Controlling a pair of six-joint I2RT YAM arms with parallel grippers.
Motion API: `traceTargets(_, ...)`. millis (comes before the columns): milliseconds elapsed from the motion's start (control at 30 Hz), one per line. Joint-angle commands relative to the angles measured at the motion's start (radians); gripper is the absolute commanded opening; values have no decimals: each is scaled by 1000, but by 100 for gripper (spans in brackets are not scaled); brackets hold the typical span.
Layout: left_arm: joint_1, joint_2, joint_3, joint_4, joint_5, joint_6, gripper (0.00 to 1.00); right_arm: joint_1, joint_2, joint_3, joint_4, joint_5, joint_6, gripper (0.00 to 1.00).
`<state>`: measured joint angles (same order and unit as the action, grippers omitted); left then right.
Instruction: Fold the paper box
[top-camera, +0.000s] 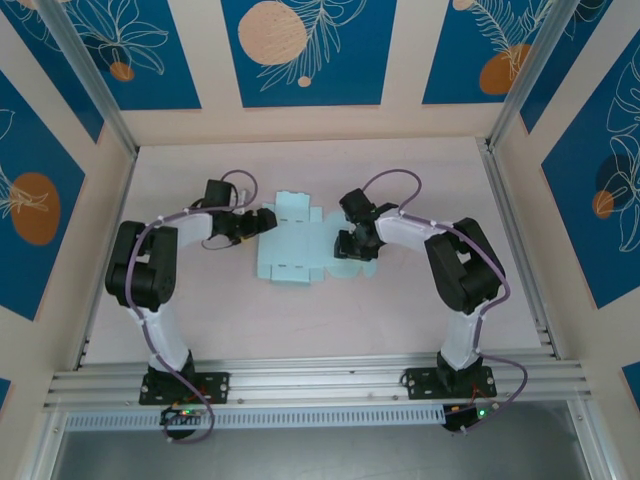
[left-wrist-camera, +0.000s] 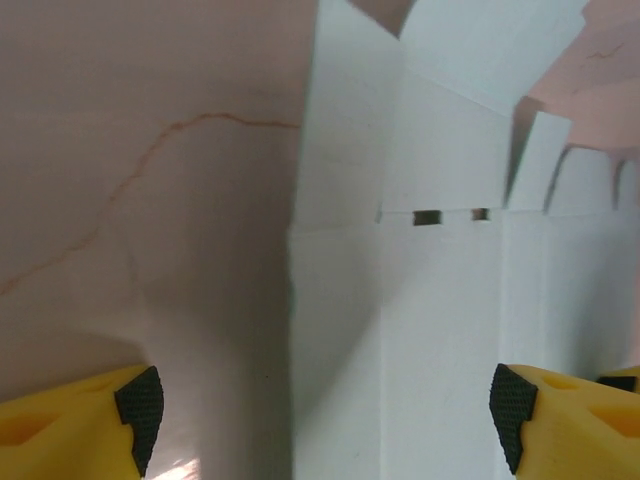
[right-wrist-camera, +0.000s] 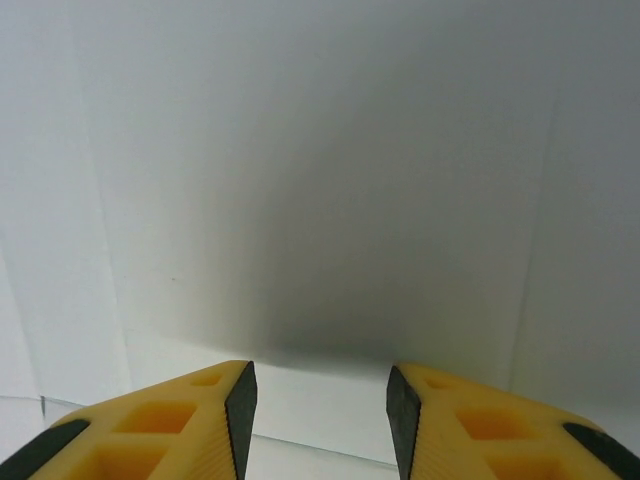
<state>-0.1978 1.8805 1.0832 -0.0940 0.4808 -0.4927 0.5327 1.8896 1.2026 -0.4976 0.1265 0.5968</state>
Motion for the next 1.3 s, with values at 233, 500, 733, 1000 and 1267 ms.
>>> traceTargets(233, -55, -10, -18, 141, 162, -120, 68, 4, 56, 64, 8, -113, -22, 43)
traceTargets(500, -55, -49, 45, 17, 124, -1, 35, -3, 48, 83, 4, -131, -37, 43)
traceTargets(733, -61, -35, 258, -294, 101, 309, 26, -8, -100, 85, 4, -127, -162, 50)
traceTargets(1000, -76, 65, 538, -659, 183, 672, 24, -85, -227, 158, 107, -231, -470, 73)
traceTargets(1267, -95, 92, 683, -857, 209, 859, 24, -232, -211, 289, 188, -530, -630, 86)
